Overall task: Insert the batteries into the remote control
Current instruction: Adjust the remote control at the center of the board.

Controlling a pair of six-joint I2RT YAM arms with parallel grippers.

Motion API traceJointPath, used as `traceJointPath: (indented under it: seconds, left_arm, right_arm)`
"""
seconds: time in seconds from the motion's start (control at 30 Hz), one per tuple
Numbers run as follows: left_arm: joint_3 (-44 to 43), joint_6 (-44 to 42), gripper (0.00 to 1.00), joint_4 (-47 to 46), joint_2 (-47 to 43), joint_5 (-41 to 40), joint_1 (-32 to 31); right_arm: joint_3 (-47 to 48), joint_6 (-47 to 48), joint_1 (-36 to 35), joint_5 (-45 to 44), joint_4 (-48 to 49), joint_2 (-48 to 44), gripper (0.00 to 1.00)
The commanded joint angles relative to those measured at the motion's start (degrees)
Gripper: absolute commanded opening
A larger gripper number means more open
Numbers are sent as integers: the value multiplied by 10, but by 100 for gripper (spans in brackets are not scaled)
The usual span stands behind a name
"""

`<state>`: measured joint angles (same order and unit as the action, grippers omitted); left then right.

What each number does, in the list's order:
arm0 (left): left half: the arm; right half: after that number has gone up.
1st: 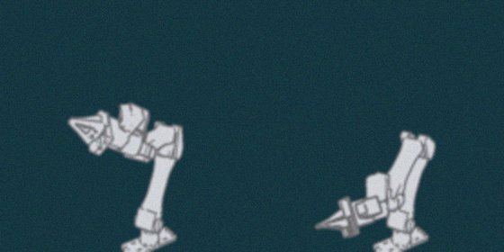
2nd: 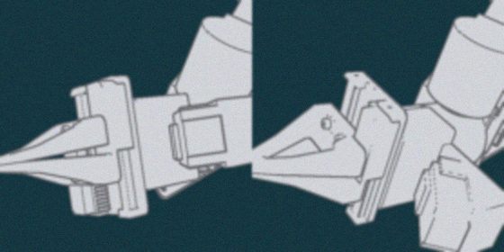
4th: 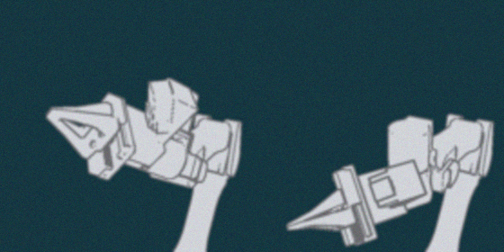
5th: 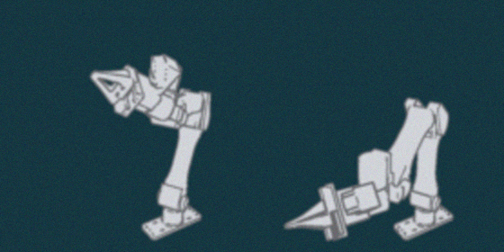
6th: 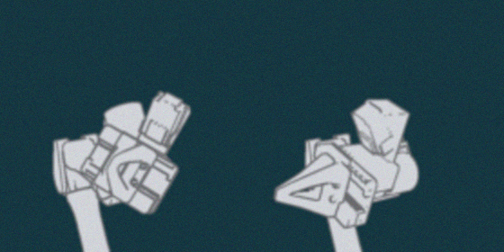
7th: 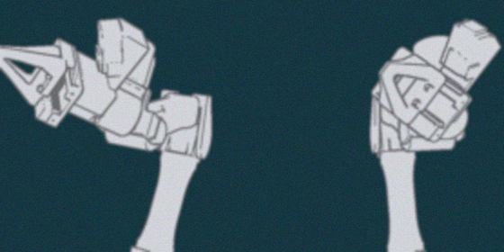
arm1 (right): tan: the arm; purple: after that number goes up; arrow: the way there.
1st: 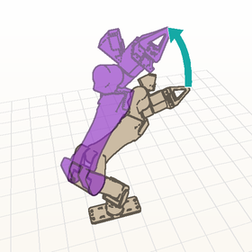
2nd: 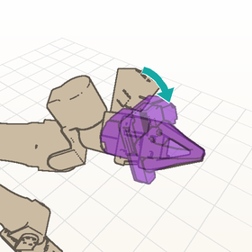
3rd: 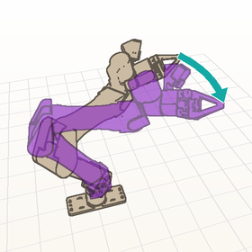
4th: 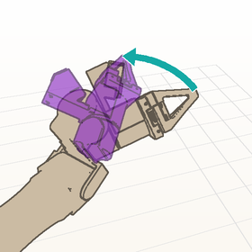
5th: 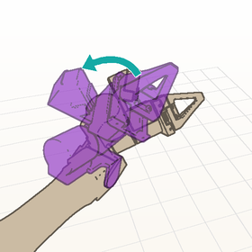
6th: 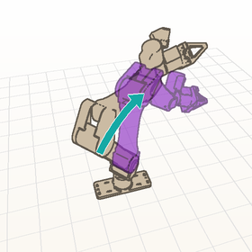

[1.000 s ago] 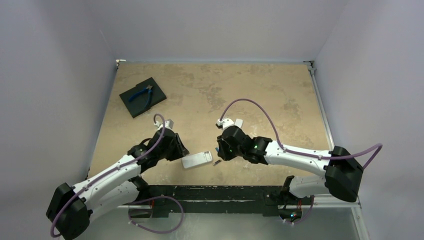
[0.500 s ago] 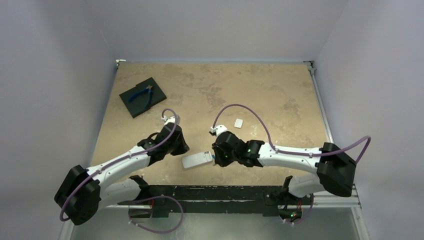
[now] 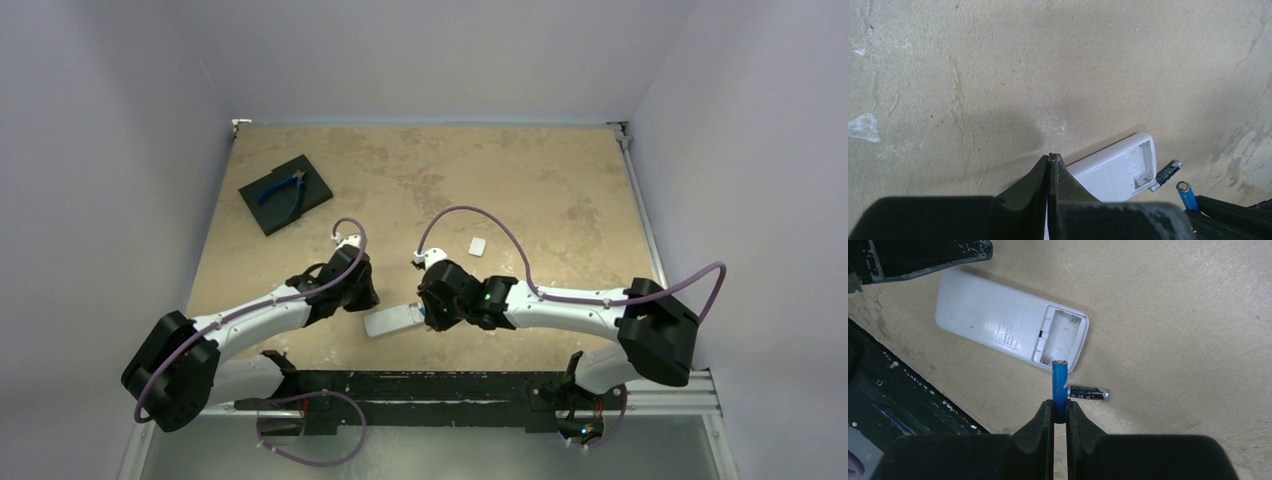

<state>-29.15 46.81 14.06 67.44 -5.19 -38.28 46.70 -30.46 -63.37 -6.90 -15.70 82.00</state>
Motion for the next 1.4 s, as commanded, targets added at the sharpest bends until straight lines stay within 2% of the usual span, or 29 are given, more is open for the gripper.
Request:
traceJointPath:
  seconds: [0.0,0.37,0.7,1.13,1.37]
  left_arm:
    - [9,-18,0,-29,15,6,4]
    - [10,-58,0,2,20,55,2]
    - [34,-43,0,-28,25,140,-1]
    - [71,-2,0,-51,-3,171,-12]
    - [101,37,0,-65,-48,188,-14]
  right_arm:
    - [29,-2,-3,-16,-2,5,0]
    - [36,0,-3,-30,-15,8,0]
    - [61,29,-3,-27,-37,22,0]
    - [118,143,-3,-6,-87,56,0]
    - [131,230,-3,11,-96,61,0]
